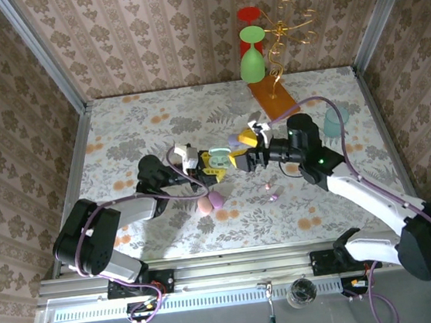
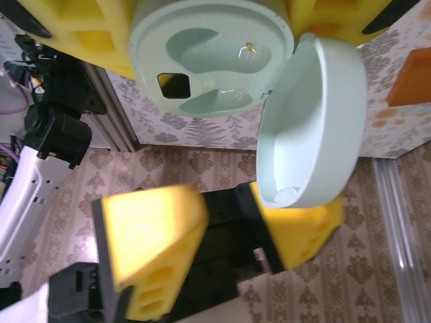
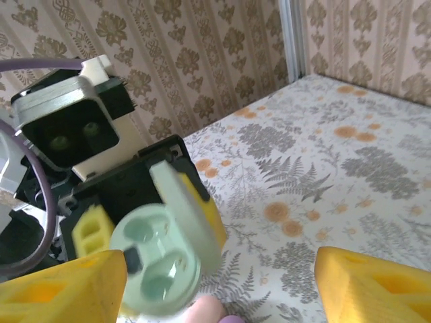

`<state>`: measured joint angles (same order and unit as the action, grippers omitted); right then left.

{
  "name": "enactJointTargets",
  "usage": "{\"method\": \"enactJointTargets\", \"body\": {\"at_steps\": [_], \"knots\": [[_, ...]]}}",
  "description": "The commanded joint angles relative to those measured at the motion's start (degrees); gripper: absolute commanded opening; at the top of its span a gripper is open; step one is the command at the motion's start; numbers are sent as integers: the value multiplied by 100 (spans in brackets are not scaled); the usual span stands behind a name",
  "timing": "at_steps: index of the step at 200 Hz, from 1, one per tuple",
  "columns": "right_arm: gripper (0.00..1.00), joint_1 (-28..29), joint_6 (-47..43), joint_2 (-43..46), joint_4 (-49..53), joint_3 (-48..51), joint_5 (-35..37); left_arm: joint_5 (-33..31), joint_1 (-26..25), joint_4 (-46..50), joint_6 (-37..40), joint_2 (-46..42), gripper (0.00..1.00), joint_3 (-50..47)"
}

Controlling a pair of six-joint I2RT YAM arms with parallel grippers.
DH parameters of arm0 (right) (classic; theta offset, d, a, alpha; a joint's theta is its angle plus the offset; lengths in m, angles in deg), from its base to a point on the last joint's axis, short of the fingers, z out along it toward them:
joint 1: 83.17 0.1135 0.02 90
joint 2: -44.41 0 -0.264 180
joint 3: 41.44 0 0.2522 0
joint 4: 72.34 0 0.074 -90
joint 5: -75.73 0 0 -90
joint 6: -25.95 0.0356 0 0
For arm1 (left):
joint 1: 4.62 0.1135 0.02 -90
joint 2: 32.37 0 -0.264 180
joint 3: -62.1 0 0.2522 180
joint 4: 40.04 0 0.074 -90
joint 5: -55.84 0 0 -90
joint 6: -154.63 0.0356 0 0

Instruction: Insert the wireless bluetooth earbuds into the charging case

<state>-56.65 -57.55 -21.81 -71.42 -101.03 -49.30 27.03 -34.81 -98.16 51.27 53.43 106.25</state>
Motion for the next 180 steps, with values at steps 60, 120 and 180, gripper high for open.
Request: {"method": "enactJointTargets", "body": {"at_steps": [60,120,180], "knots": [[73,-1468,1892,101,823,557,1828,-32,305,-174,150,-61,25,-77],[69,-2195,1837,-1500,2743,-553,2523,59,118,-178,158,68,25,50],[63,-2485,1226,-3002,4167,-1700,2215,95,-90,-192,225,235,24,98]]}}
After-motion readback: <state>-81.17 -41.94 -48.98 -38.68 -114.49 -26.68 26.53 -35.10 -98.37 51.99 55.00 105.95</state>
